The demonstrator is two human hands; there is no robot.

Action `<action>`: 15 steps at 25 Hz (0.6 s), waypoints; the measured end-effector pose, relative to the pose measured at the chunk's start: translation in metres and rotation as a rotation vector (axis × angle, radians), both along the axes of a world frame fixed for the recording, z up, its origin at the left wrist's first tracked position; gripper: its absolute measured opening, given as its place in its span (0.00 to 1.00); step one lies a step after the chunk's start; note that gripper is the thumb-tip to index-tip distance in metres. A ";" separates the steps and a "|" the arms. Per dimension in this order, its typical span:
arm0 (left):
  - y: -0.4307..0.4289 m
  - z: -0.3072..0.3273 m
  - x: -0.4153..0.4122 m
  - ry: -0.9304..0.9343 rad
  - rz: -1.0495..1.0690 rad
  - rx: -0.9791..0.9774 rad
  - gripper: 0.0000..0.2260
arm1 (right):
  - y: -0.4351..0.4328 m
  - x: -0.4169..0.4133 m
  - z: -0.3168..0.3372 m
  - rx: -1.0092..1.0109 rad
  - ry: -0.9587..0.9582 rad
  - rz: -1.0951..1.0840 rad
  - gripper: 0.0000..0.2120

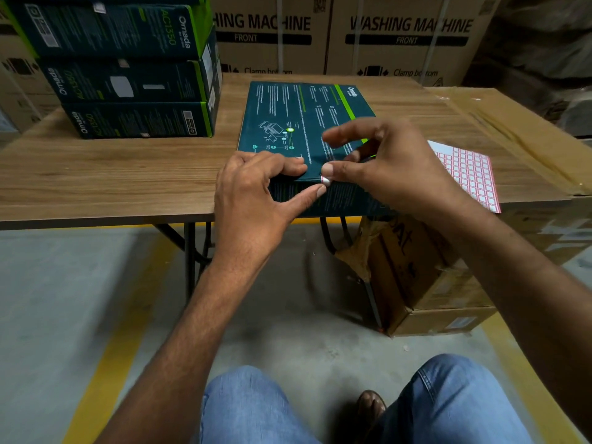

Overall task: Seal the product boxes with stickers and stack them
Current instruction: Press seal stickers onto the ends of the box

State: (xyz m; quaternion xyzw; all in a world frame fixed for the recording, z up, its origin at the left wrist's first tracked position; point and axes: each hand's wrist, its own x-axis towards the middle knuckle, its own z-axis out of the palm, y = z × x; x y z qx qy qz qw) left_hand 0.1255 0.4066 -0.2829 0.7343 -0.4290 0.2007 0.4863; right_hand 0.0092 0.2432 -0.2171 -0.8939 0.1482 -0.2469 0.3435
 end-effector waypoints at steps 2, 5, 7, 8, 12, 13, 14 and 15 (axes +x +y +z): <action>0.003 0.000 0.003 0.010 -0.022 0.016 0.17 | -0.004 0.006 -0.002 -0.001 -0.014 -0.023 0.17; 0.009 0.001 0.010 0.033 -0.089 0.029 0.18 | -0.001 0.000 -0.016 -0.075 -0.148 -0.081 0.06; 0.013 0.003 0.015 0.033 -0.121 0.053 0.18 | 0.003 -0.009 -0.029 -0.108 -0.240 -0.022 0.06; 0.014 0.004 0.016 0.029 -0.131 0.067 0.19 | 0.005 -0.013 -0.034 -0.189 -0.279 0.003 0.07; 0.015 0.005 0.019 0.031 -0.150 0.067 0.19 | 0.004 -0.014 -0.044 -0.381 -0.330 0.060 0.09; 0.015 0.005 0.019 0.035 -0.151 0.065 0.20 | 0.004 -0.012 -0.045 -0.432 -0.320 0.057 0.10; 0.016 0.006 0.020 0.036 -0.152 0.065 0.20 | 0.003 -0.011 -0.046 -0.494 -0.315 0.042 0.10; 0.016 0.006 0.020 0.034 -0.155 0.066 0.20 | 0.003 -0.010 -0.047 -0.557 -0.320 0.024 0.10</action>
